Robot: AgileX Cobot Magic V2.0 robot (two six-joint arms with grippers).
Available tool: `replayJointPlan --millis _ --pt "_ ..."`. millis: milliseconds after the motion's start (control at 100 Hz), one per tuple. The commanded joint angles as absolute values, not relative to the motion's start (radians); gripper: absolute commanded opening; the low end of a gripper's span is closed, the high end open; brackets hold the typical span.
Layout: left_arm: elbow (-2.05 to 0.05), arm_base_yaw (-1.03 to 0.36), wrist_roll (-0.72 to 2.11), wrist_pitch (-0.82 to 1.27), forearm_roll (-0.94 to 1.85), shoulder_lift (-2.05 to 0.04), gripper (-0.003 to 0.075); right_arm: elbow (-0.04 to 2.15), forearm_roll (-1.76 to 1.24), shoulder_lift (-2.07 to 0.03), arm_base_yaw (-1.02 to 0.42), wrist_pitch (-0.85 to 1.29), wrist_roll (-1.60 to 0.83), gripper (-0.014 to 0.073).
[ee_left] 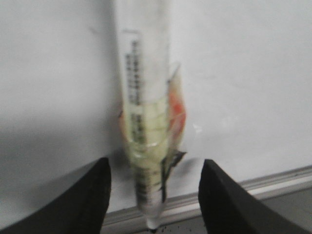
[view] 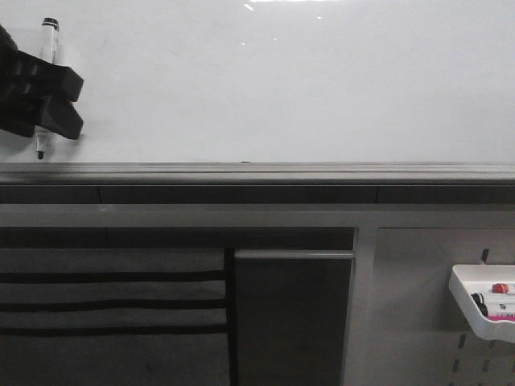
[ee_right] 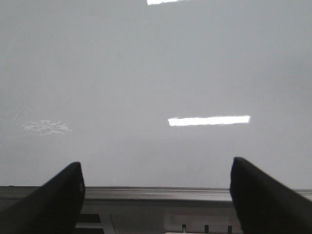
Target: Write number 3 on whiteboard
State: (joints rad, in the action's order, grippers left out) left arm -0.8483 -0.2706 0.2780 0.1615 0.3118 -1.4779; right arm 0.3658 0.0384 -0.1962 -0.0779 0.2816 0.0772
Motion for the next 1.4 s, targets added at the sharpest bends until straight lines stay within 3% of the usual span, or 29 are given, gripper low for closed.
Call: replayJointPlan --millis 0,240,460,620,820,1080,1250,1390 --pt "-0.882 -0.285 0.276 0.075 0.327 -1.453 0.034 0.404 0.042 -0.216 -0.074 0.211 0.07 0.0551" --pt "-0.882 -0.278 0.276 0.071 0.323 -1.453 0.0106 0.404 0.042 -0.216 -0.074 0.214 0.07 0.0551" --pt "-0.882 -0.278 0.276 0.078 0.314 -1.453 -0.0019 0.404 0.042 -0.216 -0.074 0.223 0.07 0.0551" --pt "-0.903 -0.278 0.282 0.203 0.182 -1.426 -0.0018 0.428 0.023 -0.218 -0.074 0.274 0.07 0.0551" --pt "-1.027 -0.301 0.399 0.584 0.096 -1.343 -0.0018 0.58 -0.096 -0.314 -0.074 0.581 0.042 0.0551" --pt "-1.149 -0.455 0.641 0.925 0.154 -1.253 -0.0018 0.78 -0.578 -0.589 -0.074 0.908 -0.472 0.0551" --pt "-1.157 -0.612 0.704 0.982 0.173 -1.243 -0.0018 0.847 -0.842 -0.754 -0.074 1.045 -0.86 0.0549" --pt "-1.157 -0.736 0.704 0.997 0.169 -1.245 -0.0018 0.893 -0.915 -0.867 -0.111 1.11 -0.982 0.054"
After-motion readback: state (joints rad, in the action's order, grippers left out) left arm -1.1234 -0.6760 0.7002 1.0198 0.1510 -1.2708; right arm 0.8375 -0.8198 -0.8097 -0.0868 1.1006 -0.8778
